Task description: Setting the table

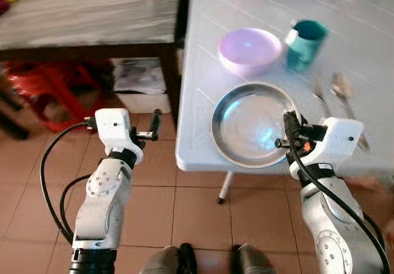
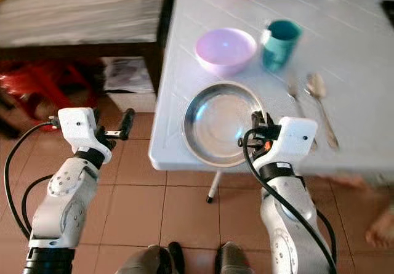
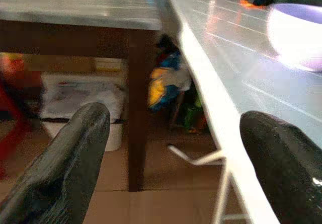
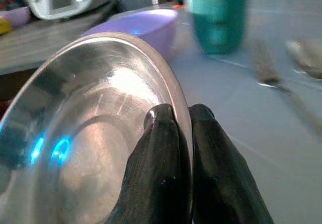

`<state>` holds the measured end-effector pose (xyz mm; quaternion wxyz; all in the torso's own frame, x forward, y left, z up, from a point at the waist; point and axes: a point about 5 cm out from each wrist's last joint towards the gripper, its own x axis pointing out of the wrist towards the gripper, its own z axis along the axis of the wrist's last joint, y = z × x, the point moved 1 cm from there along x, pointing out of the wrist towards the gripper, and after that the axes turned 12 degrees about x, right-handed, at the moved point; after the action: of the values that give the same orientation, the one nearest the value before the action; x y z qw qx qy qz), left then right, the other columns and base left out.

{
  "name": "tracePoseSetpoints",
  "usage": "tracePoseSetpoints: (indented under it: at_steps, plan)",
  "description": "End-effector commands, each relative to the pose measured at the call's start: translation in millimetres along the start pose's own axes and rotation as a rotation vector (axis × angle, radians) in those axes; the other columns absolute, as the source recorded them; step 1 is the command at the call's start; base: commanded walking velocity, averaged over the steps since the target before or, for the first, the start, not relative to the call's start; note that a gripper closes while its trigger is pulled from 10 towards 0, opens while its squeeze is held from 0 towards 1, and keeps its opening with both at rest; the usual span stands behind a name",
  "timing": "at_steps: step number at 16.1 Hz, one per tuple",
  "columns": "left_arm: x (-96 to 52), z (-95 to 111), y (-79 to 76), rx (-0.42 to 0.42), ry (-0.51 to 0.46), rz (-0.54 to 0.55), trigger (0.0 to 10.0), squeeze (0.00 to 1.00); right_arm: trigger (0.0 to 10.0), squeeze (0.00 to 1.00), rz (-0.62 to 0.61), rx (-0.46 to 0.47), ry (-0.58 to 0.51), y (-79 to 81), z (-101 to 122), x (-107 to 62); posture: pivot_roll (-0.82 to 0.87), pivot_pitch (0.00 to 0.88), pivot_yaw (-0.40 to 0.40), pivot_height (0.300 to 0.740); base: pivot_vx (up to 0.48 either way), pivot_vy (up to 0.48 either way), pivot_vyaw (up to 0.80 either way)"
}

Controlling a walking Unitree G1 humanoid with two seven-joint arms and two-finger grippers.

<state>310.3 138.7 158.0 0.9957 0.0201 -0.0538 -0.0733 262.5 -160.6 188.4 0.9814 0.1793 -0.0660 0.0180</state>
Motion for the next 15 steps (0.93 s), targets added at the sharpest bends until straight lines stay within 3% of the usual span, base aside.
tracePoseSetpoints:
  at_steps: [1, 13, 15]
  plan:
    - [-1.2, -0.9, -0.7, 0.009, 0.003, -0.01, 10.0, 0.0, 10.0, 0.0, -0.036, -0.001, 0.03, -6.7, -6.3, -2.8, -0.15, 0.21, 0.097, 0.74, 0.0, 0.398, -0.42]
    - [0.0, -2.6, -2.3, 0.013, 0.009, -0.012, 10.0, 0.0, 10.0, 0.0, -0.043, -0.005, 0.023, -9.1, -5.9, -2.6, -0.16, 0.215, 0.096, 0.74, 0.0, 0.394, -0.47]
    - [0.1, -2.6, -2.7, 0.015, 0.008, -0.011, 10.0, 0.0, 10.0, 0.0, -0.037, -0.015, 0.021, -9.2, -4.9, -2.3, -0.16, 0.215, 0.096, 0.74, 0.0, 0.409, 0.0]
